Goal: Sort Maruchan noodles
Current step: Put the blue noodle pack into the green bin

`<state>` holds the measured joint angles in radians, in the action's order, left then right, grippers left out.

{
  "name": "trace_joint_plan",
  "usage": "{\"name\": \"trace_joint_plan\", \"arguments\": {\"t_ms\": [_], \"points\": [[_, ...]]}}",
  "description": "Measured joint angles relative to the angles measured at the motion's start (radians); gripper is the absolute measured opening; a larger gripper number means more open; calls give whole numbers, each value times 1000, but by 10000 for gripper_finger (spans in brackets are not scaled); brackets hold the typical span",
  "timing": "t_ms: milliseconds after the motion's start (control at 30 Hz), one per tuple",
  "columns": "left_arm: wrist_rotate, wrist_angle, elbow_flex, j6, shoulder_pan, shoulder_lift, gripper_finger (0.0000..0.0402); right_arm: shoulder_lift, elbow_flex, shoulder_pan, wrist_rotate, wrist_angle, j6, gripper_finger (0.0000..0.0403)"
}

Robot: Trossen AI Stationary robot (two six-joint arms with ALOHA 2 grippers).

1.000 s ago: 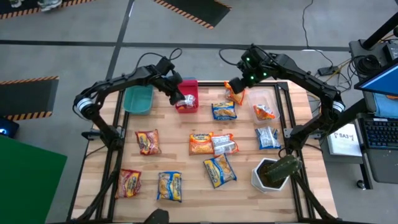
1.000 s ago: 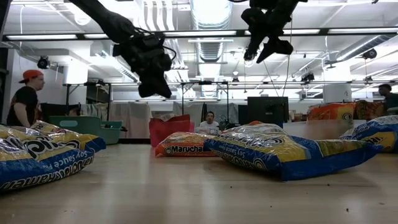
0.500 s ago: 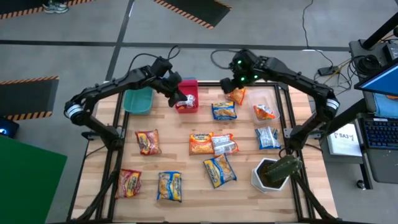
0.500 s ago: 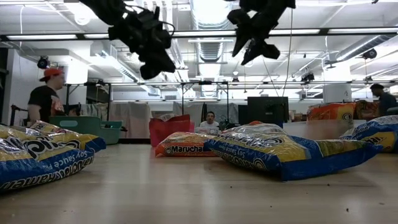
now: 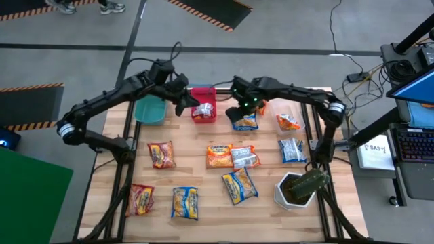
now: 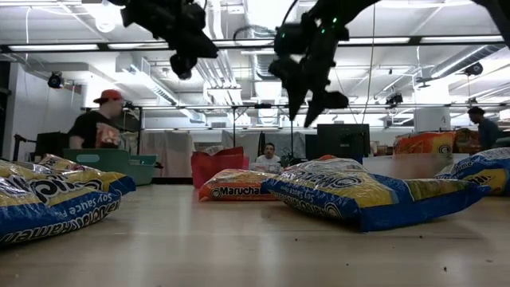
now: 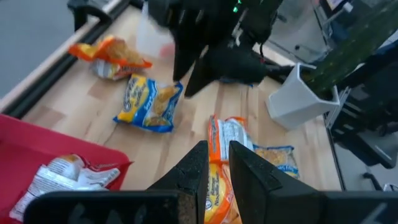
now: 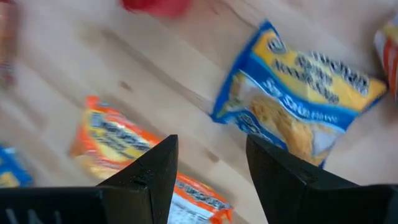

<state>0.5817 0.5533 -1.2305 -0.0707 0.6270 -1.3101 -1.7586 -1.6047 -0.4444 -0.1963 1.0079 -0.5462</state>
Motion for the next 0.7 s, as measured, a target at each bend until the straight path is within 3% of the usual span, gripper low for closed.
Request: {"name": "trace_joint_plan", "arguments": {"t_ms": [467,700], "points": [[-94,-1,0,-26,0,85,46,-178,1,2,217,26,32,178],[-94,-16,0,-49,0,86,46,-265,1,1,223,24,77,174]]}}
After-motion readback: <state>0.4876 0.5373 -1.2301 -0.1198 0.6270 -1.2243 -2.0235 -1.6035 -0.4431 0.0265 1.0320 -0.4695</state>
